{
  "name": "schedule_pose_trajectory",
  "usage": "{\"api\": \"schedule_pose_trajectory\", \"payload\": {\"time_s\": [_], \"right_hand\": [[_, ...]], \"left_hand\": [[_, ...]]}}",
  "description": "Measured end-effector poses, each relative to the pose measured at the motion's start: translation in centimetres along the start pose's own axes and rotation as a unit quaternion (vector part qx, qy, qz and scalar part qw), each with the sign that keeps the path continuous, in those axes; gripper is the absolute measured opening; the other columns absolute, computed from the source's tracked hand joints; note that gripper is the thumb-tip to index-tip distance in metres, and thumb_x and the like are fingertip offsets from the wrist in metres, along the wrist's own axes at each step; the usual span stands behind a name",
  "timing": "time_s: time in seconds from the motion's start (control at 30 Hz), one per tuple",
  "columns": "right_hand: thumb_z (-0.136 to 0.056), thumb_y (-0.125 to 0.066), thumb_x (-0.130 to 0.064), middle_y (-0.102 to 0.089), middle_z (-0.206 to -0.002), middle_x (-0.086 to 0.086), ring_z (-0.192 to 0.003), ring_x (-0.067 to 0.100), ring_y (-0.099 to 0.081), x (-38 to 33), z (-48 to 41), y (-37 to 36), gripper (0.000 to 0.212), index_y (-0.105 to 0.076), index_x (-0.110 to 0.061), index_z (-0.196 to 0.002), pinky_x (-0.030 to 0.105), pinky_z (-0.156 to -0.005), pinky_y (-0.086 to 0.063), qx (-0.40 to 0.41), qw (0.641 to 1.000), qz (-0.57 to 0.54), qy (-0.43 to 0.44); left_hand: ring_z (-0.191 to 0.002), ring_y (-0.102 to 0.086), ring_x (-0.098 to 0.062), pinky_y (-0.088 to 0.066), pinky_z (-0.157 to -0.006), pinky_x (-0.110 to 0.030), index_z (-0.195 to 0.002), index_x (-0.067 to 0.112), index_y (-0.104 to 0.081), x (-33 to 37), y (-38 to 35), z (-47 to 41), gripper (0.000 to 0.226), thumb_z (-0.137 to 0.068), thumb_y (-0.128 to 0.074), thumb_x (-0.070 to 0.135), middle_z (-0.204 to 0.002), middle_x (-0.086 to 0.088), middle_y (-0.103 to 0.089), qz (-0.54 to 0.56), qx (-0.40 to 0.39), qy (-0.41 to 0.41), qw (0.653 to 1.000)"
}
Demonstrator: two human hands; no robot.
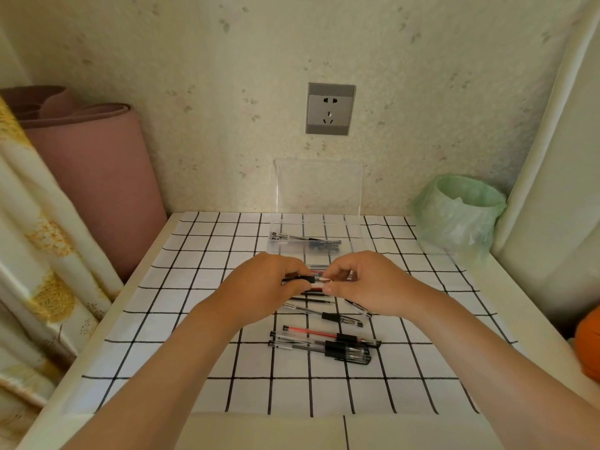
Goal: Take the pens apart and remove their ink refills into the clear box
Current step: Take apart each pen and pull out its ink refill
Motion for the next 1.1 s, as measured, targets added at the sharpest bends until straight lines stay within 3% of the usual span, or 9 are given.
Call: {"api": "schedule_pose_trajectory", "payload": {"time_s": [0.13, 0.23, 0.37, 0.5, 0.63, 0.73, 0.87, 0.97, 1.1], "right_hand": [[-0.084, -0.066, -0.048, -0.061, -0.094, -0.019, -0.09, 0.005, -0.06, 1.3, 0.4, 0.7, 0.024, -0.068, -0.036, -0.104, 0.028, -0.079, -0.05, -0.006, 0.986, 0.154, -0.07], [-0.08, -0.07, -0.047, -0.064, -0.091, -0.016, -0.088, 0.008, -0.061, 2.1, 0.5, 0.4, 0.023, -0.071, -0.032, -0.098, 0.028, -0.076, -0.051, -0.043, 0.961, 0.251, -0.11], [-0.079, -0.073, -0.039, -0.068, -0.092, -0.014, -0.088, 0.008, -0.062, 2.3, 0.4, -0.1, 0.013, -0.072, -0.033, -0.091, 0.029, -0.078, -0.052, -0.06, 0.963, 0.24, -0.111], [-0.087, -0.059, -0.033, -0.068, -0.092, -0.015, -0.087, 0.009, -0.062, 1.7, 0.2, -0.1, 0.014, -0.071, -0.034, -0.094, 0.032, -0.081, -0.054, -0.03, 0.974, 0.217, -0.064], [-0.088, -0.06, -0.034, -0.068, -0.095, -0.016, -0.09, 0.004, -0.062, 0.8, 0.3, -0.2, 0.017, -0.072, -0.033, -0.1, 0.027, -0.08, -0.052, 0.009, 0.991, 0.131, -0.011], [-0.089, -0.061, -0.033, -0.066, -0.093, -0.018, -0.08, -0.004, -0.058, 0.4, 0.2, -0.4, 0.015, -0.071, -0.035, -0.1, 0.019, -0.07, -0.045, 0.026, 0.996, 0.082, 0.015], [-0.093, -0.058, -0.032, -0.062, -0.096, -0.021, -0.068, -0.013, -0.05, 0.4, 0.1, -0.5, 0.016, -0.069, -0.036, -0.104, 0.013, -0.062, -0.033, 0.04, 0.996, 0.063, 0.04], [-0.094, -0.058, -0.031, -0.059, -0.094, -0.023, -0.071, -0.022, -0.048, 0.2, 0.2, -0.6, 0.016, -0.069, -0.035, -0.105, 0.011, -0.063, -0.031, 0.039, 0.997, 0.053, 0.049], [-0.093, -0.061, -0.032, -0.058, -0.091, -0.024, -0.074, -0.022, -0.048, -0.1, 0.2, -0.8, 0.015, -0.07, -0.034, -0.106, 0.009, -0.064, -0.032, 0.037, 0.997, 0.04, 0.059]], "left_hand": [[-0.071, -0.058, -0.003, -0.044, -0.061, -0.019, -0.105, 0.045, -0.065, -0.8, 0.4, 0.2, 0.015, -0.094, -0.055, 0.045, -0.085, 0.014, -0.067, -0.06, 0.005, 0.025, 0.998], [-0.075, -0.06, -0.005, -0.049, -0.067, -0.021, -0.106, 0.043, -0.066, -1.5, 0.3, 0.2, 0.017, -0.094, -0.055, 0.045, -0.088, 0.013, -0.066, -0.047, -0.007, 0.042, 0.998], [-0.08, -0.06, -0.004, -0.05, -0.071, -0.021, -0.109, 0.041, -0.066, -1.6, 0.0, 0.1, 0.018, -0.095, -0.055, 0.042, -0.093, 0.014, -0.065, -0.026, -0.023, 0.045, 0.998], [-0.081, -0.061, -0.004, -0.054, -0.076, -0.028, -0.11, 0.04, -0.065, -1.6, -0.1, 0.2, 0.017, -0.095, -0.055, 0.039, -0.091, 0.014, -0.065, -0.015, -0.032, 0.048, 0.998], [-0.076, -0.061, -0.005, -0.053, -0.071, -0.027, -0.106, 0.04, -0.065, -1.3, 0.1, 0.2, 0.015, -0.096, -0.055, 0.037, -0.083, 0.013, -0.066, -0.008, -0.029, 0.035, 0.999], [-0.073, -0.06, -0.005, -0.051, -0.068, -0.026, -0.106, 0.04, -0.066, -1.1, 0.1, 0.2, 0.015, -0.096, -0.055, 0.037, -0.081, 0.013, -0.065, -0.003, -0.024, 0.027, 0.999], [-0.076, -0.062, -0.005, -0.055, -0.073, -0.032, -0.105, 0.041, -0.065, -1.0, 0.1, 0.2, 0.015, -0.095, -0.056, 0.038, -0.082, 0.013, -0.066, -0.001, -0.032, 0.032, 0.999], [-0.075, -0.061, -0.006, -0.054, -0.073, -0.032, -0.104, 0.041, -0.065, -1.0, 0.1, 0.3, 0.014, -0.095, -0.056, 0.038, -0.082, 0.012, -0.066, 0.002, -0.036, 0.034, 0.999], [-0.07, -0.06, -0.007, -0.049, -0.067, -0.027, -0.101, 0.041, -0.065, -0.9, 0.0, 0.2, 0.012, -0.095, -0.057, 0.036, -0.08, 0.008, -0.066, 0.028, -0.043, 0.032, 0.998]]}}
Point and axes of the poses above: each hand's wrist, its own z-axis away from the middle knuckle, its own y-axis out of the back of the hand, x = y × z, the point moved 3 cm from there along -z, towards the middle knuckle
